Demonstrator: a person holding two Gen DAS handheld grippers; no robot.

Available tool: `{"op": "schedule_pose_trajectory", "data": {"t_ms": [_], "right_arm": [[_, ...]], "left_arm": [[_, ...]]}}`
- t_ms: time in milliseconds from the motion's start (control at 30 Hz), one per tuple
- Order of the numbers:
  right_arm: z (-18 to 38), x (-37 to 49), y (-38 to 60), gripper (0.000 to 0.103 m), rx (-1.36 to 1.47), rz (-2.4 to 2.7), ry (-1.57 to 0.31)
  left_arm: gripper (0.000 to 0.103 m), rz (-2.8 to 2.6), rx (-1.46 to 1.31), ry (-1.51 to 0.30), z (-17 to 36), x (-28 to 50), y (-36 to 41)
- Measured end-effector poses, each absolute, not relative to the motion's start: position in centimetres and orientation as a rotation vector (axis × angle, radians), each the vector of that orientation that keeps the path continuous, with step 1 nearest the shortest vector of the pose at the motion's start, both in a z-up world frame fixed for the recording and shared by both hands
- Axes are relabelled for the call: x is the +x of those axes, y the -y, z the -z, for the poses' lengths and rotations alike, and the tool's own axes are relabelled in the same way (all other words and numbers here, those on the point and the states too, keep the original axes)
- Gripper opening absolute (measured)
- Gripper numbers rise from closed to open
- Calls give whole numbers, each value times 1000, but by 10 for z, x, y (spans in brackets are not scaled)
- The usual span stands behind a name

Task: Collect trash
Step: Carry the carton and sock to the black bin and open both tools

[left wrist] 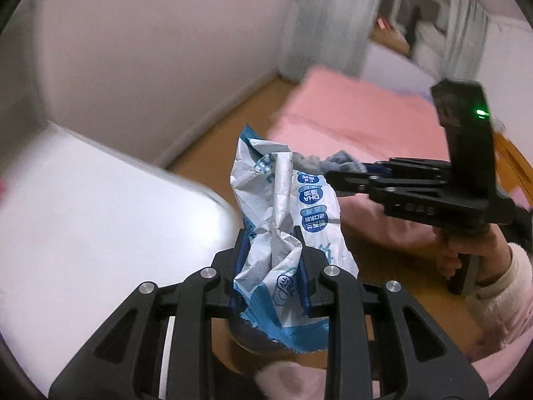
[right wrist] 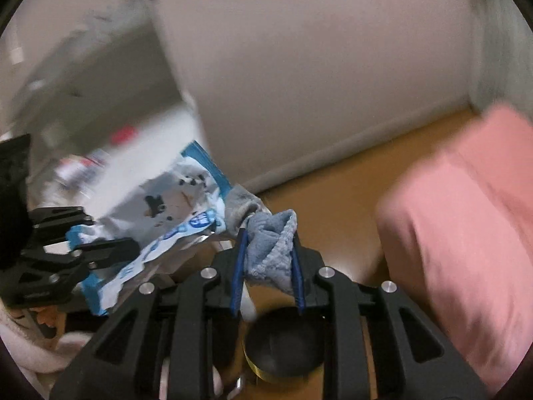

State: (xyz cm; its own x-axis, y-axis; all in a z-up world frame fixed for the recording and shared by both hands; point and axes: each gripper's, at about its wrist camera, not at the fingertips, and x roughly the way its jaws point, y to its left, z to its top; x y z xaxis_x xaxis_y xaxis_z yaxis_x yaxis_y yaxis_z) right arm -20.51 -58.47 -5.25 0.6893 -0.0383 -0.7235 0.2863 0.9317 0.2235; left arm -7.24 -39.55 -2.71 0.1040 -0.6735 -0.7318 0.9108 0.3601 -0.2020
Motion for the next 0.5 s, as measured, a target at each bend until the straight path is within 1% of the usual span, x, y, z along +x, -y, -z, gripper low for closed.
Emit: {"op": "schedule_pose_trajectory", "data": {"t_ms": [167, 267, 333, 500], "right_arm": [[195, -219, 618, 24, 537, 220, -1063], [259, -218, 624, 23, 654, 193, -1187], [276, -217, 622, 23, 687, 177, -1215], [286, -218, 619, 23, 705, 157, -1229]], "left_arm": [[25, 1185, 528, -1070, 144, -87, 443], [25, 1142, 555, -1204, 191, -83, 452], [25, 1123, 581, -1231, 205, -79, 450], [26, 1104, 593, -1266, 217, -87, 451]]}}
